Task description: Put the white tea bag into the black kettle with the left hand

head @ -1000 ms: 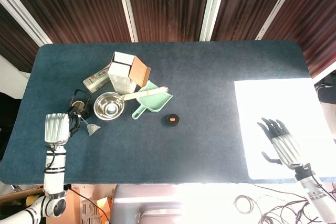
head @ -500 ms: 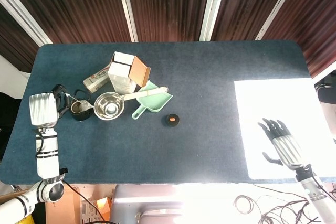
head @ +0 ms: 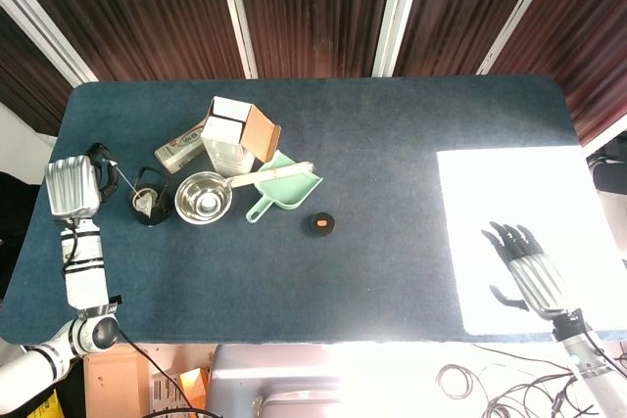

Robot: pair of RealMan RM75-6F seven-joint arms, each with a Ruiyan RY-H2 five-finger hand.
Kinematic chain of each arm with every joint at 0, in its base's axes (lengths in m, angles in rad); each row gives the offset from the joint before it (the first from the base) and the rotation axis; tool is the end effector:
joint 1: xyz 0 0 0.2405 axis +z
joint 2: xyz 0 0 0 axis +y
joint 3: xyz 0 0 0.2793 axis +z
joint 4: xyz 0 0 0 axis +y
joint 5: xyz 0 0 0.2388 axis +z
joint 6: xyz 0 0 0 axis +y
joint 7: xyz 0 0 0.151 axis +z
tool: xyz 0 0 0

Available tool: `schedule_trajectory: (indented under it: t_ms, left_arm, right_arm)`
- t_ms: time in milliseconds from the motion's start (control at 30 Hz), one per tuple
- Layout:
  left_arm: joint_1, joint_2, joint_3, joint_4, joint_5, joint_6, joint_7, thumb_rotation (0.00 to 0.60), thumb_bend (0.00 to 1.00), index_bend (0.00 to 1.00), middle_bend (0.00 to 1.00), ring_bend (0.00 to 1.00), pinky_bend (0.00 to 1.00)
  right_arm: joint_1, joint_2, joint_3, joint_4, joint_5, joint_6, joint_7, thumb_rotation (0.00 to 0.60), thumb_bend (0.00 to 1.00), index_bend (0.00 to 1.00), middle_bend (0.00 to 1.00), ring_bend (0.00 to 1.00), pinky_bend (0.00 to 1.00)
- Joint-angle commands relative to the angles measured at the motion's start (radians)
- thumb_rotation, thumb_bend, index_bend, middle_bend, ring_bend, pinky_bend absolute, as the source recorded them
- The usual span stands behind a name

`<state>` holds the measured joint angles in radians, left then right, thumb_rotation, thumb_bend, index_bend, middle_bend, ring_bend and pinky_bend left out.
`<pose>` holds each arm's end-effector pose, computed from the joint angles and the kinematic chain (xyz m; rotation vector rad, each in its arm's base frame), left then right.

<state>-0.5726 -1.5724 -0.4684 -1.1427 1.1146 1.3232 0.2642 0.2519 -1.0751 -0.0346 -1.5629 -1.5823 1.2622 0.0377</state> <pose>-0.2617 0.4286 0.0991 -1.0742 -0.6916 -1.0302 -0.3384 -0.2254 0.1190 1.7222 -0.9266 0.7922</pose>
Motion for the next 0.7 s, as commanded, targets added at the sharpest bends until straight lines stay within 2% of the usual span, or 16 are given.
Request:
schedule_trajectory:
  t_ms: [33,367,700]
  left_arm:
    - [-0.017,-0.012,-0.005,0.038,-0.025,-0.024,-0.007,0.600,0.48,0.74,1.00,1.00,1.00]
    - [-0.047,-0.048,0.012,0.143,-0.055,-0.066,-0.014,0.600,0.48,0.74,1.00,1.00,1.00]
    - [-0.031,-0.077,0.071,0.217,-0.031,-0.091,-0.080,0.600,0.48,0.74,1.00,1.00,1.00]
  right_arm:
    - [-0.003,0.001,0.000,-0.002,-0.002,0.004,-0.001,0.600,0.26,0.00,0.00,0.00,0.00]
    - [-0.005,0.000,0.001,-0.006,0.001,0.003,-0.015,0.600,0.26,0.00,0.00,0.00,0.00]
    - [-0.008,0.000,0.003,-0.006,0.004,0.004,-0.020,0.600,0.26,0.00,0.00,0.00,0.00]
